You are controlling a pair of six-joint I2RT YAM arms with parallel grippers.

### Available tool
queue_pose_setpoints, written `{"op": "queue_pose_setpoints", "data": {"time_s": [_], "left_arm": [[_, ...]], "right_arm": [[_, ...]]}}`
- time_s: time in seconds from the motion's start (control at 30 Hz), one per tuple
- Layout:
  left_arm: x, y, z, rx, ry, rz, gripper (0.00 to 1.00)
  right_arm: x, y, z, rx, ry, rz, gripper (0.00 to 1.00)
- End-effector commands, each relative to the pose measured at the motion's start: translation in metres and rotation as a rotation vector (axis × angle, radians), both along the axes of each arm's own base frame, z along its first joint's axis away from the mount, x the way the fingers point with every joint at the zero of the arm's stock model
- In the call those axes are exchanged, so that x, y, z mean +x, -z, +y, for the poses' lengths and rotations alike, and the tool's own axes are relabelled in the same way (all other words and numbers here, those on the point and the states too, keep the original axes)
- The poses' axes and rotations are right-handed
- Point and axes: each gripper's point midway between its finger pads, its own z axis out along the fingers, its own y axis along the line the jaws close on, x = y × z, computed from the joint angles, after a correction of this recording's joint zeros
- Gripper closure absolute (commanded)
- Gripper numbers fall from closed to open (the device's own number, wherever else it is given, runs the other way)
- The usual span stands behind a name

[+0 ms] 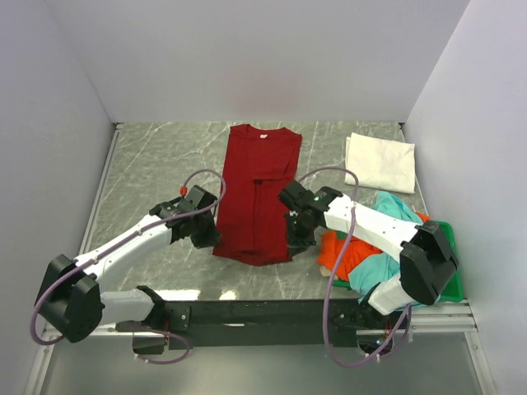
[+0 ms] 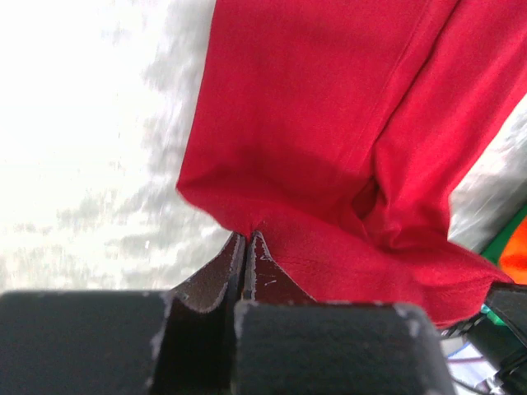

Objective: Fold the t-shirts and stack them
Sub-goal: Fold the tshirt

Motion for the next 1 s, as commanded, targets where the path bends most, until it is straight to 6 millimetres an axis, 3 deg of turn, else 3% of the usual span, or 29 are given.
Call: {"op": "queue_pose_setpoints", "data": {"time_s": [0.0, 0.27, 0.8, 0.97], "left_arm": [[0.037, -0.021, -0.006, -0.018, 0.031, -0.108, 1.0], [0.095, -0.03, -0.004, -0.018, 0.013, -0.177, 1.0], [0.205, -0.023, -0.017, -0.079, 0.009, -0.228, 1.0], [0.234, -0.033, -0.014, -0.084, -0.007, -0.264, 1.0]], "right_arm": [[0.028, -0.01, -0.005, -0.027, 0.011, -0.059, 1.0], [0.085, -0.022, -0.005, -0.038, 0.04, -0.129, 1.0], [0.181, -0.008, -0.016, -0.079, 0.098, -0.169, 1.0], [0.212, -0.011, -0.015, -0.07, 0.119, -0.195, 1.0]]}}
